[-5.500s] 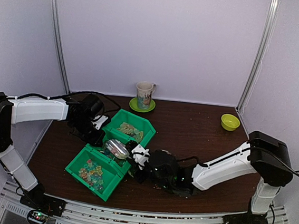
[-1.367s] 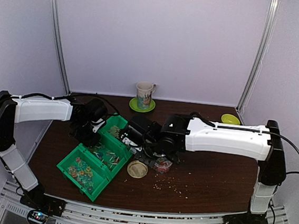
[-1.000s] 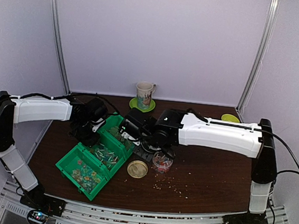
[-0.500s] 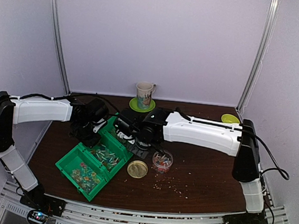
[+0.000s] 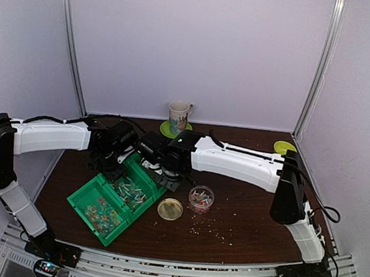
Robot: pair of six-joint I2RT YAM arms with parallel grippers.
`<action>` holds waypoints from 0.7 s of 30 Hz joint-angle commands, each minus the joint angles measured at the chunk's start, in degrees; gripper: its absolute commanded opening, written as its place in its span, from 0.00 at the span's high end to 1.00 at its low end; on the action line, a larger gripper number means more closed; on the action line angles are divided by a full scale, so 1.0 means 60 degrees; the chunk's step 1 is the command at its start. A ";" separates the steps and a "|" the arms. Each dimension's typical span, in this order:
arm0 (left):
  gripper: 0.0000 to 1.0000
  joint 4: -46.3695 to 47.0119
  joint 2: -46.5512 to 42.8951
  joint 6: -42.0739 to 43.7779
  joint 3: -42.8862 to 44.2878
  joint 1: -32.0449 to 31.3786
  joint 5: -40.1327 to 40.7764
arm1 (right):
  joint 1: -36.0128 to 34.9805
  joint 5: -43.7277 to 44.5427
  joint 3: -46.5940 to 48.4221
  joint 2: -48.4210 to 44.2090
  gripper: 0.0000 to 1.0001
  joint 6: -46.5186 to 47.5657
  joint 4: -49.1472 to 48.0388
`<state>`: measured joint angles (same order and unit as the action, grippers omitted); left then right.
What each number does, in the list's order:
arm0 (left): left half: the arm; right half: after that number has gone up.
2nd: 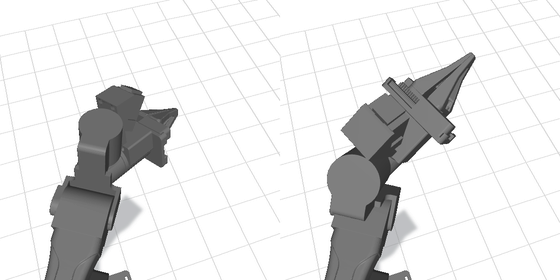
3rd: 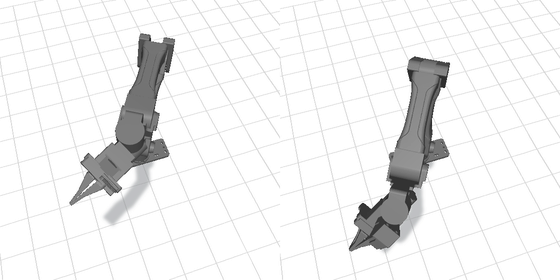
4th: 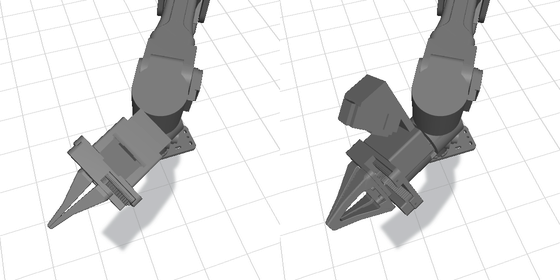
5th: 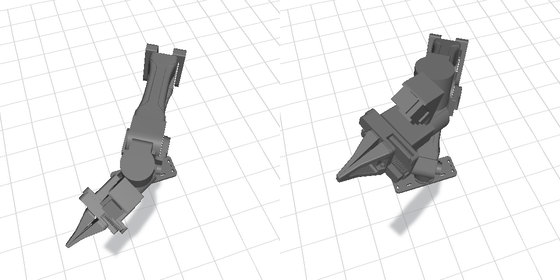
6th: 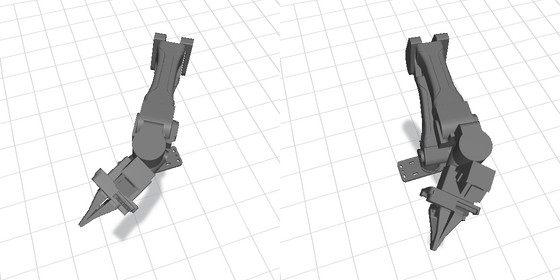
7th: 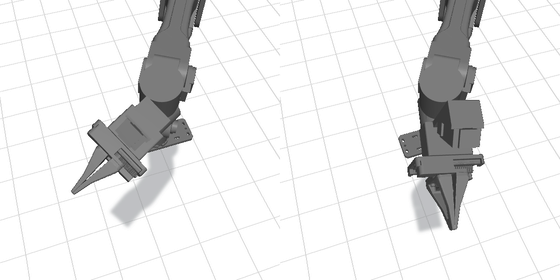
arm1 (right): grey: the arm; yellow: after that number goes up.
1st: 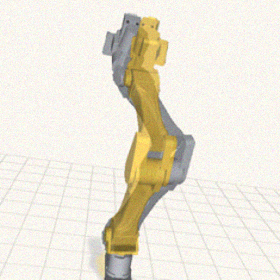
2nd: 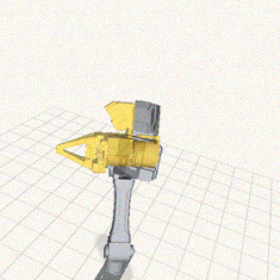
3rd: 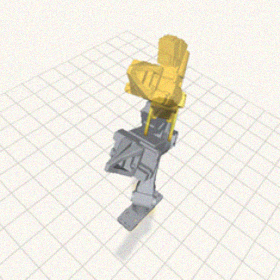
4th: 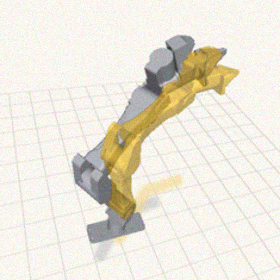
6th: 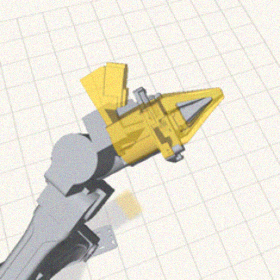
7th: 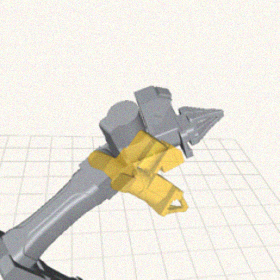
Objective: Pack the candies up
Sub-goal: Scoop the fake candies from the plate.
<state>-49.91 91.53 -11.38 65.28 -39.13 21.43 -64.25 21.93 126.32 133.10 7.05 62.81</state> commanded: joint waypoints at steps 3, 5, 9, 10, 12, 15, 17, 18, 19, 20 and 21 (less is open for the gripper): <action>1.00 0.1297 -0.0725 0.0092 0.0173 -0.0102 -0.0881 | 0.0058 -0.1543 -0.1216 -0.0557 1.00 0.0514 -0.1810; 1.00 0.1451 -0.0787 0.0080 0.0063 -0.0099 -0.1115 | 0.0047 -0.1861 -0.2033 -0.0822 1.00 0.0555 -0.2512; 1.00 0.1633 -0.0866 0.0080 -0.0044 -0.0106 -0.1438 | 0.0052 -0.2398 -0.2756 -0.1020 1.00 0.0516 -0.3120; 1.00 0.1640 -0.0856 0.0069 -0.0057 -0.0100 -0.1491 | 0.0049 -0.2522 -0.2855 -0.1068 1.00 0.0468 -0.3188; 1.00 0.1667 -0.0852 0.0072 -0.0082 -0.0099 -0.1570 | 0.0054 -0.2666 -0.3149 -0.1214 1.00 0.0410 -0.3528; 1.00 0.1715 -0.0828 0.0047 -0.0098 -0.0099 -0.1682 | 0.0122 -0.2697 -0.3285 -0.1334 1.00 -0.0130 -0.3825; 1.00 0.1741 -0.0834 0.0050 -0.0112 -0.0099 -0.1738 | 0.0258 -0.2603 -0.3296 -0.1365 1.00 -0.0833 -0.4021; 1.00 0.1738 -0.0827 0.0047 -0.0113 -0.0099 -0.1753 | 0.0312 -0.2537 -0.3312 -0.1386 1.00 -0.1167 -0.4094; 1.00 0.1741 -0.0826 0.0050 -0.0111 -0.0099 -0.1742 | 0.0349 -0.2435 -0.3334 -0.1388 1.00 -0.1432 -0.4147; 1.00 0.1741 -0.0816 0.0039 -0.0125 -0.0099 -0.1752 | 0.0371 -0.2300 -0.3355 -0.1372 1.00 -0.1641 -0.4172; 1.00 0.1741 -0.0808 0.0036 -0.0125 -0.0099 -0.1773 | 0.0376 -0.2146 -0.3362 -0.1331 1.00 -0.1823 -0.4182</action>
<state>-49.67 90.30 -11.75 63.42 -38.26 19.05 -62.63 11.73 107.66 124.01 2.90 43.20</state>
